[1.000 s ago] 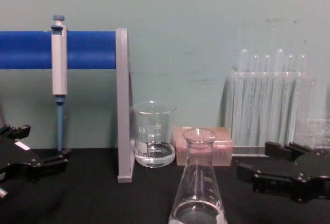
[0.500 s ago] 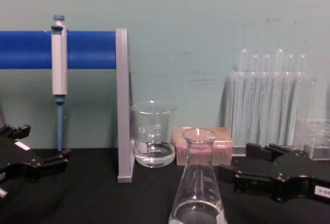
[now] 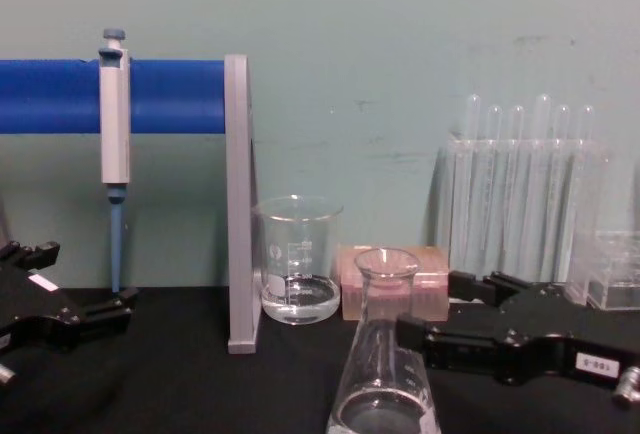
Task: Grasp the erlenmeyer flask with one hand, shake it three times, then place it back.
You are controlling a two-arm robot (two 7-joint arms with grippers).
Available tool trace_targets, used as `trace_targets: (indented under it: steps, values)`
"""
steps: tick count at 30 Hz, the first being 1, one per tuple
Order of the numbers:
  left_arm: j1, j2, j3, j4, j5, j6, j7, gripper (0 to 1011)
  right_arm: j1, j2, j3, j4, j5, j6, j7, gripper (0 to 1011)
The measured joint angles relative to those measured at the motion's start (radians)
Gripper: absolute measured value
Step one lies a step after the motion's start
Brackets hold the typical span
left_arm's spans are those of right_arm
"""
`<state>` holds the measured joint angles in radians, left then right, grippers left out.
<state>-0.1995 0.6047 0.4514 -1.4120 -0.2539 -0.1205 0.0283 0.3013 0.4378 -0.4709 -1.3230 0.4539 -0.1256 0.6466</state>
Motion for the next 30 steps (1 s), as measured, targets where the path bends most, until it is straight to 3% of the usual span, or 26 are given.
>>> trace_targets:
  steps: [30]
  values:
    - [0.000, 0.000, 0.000, 0.000, 0.000, 0.000, 0.000, 1001, 0.091, -0.061, -0.043, 0.118, -0.025, -0.038, 0.035, 1003]
